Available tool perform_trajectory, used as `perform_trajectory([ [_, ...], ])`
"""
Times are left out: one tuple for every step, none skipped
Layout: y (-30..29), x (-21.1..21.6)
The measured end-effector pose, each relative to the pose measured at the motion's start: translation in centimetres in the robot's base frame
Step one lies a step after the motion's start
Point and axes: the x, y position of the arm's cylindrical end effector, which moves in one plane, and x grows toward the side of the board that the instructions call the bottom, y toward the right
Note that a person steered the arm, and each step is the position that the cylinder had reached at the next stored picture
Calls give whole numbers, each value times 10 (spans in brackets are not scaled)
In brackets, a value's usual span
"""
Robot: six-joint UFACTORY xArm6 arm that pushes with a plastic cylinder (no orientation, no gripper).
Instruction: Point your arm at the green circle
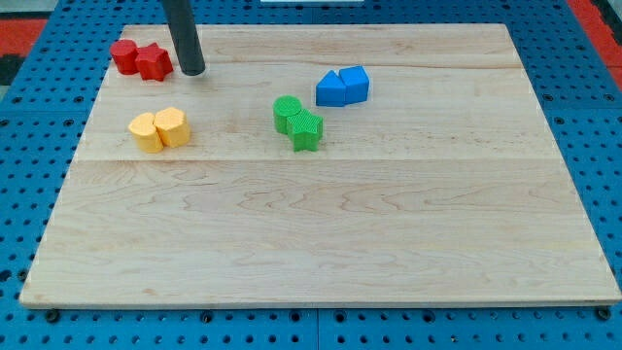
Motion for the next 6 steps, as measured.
perform_trajectory([
  [14,30],
  [38,40],
  [38,40],
  [41,37],
  [58,37],
  [60,31],
])
